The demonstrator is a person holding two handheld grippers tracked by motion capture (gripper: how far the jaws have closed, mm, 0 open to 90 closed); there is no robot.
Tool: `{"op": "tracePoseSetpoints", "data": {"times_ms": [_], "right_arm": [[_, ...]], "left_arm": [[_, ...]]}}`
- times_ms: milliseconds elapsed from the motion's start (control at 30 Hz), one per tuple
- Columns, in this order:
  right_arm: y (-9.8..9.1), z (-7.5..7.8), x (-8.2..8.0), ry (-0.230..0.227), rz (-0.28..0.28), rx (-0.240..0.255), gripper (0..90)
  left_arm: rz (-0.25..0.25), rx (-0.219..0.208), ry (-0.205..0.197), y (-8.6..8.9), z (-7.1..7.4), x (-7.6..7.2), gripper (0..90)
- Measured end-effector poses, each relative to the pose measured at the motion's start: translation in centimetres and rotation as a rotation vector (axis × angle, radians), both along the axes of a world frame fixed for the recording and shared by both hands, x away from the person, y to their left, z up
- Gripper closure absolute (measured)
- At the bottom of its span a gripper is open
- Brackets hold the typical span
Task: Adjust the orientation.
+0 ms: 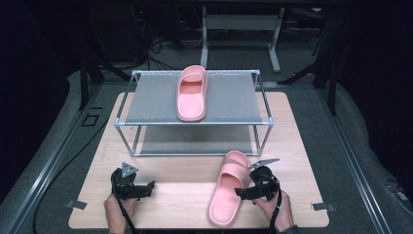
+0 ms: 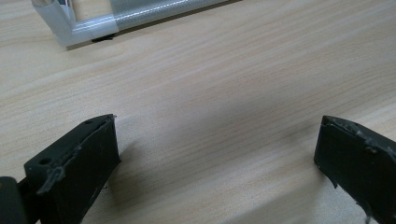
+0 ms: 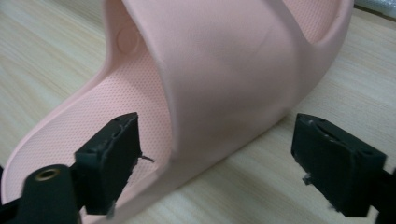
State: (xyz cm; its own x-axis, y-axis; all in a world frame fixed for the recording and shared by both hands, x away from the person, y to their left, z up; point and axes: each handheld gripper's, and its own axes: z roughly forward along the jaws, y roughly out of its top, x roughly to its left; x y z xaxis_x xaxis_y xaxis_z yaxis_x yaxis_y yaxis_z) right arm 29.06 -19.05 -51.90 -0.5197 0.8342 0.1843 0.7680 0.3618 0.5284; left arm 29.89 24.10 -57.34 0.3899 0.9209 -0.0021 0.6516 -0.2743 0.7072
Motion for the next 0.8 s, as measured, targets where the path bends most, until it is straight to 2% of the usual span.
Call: {"op": "tracePoseSetpoints", "data": {"times_ms": [100,133,167,233,533,800], "right_arm": [[0.27,-0.23,0.14,0.01,-0.001,-0.015,31.3],[0.5,-0.36,0.09,0.01,-0.002,-0.038,35.1],[0.5,-0.36,0.09,0.01,-0.002,-0.038,35.1],[0.51,-0.31,-0.06,0.001,0.006,-0.051,40.9],[0.33,-0.04,0.04,-0.005,0.053,-0.056,55.6],[0.27,0.39,0.7,0.0,0.116,-0.101,65.8]], "left_arm": [[0.001,0.0,0.0,0.0,0.0,0.0,0.0],[0.001,0.0,0.0,-0.01,0.0,0.0,0.0],[0.0,0.0,0.001,0.0,0.0,0.01,0.0],[0.001,0.0,0.001,-0.01,0.0,0.01,0.0],[0.001,0.001,0.0,-0.01,0.0,0.01,0.0],[0.002,0.0,0.0,-0.01,0.0,0.01,0.0]]}}
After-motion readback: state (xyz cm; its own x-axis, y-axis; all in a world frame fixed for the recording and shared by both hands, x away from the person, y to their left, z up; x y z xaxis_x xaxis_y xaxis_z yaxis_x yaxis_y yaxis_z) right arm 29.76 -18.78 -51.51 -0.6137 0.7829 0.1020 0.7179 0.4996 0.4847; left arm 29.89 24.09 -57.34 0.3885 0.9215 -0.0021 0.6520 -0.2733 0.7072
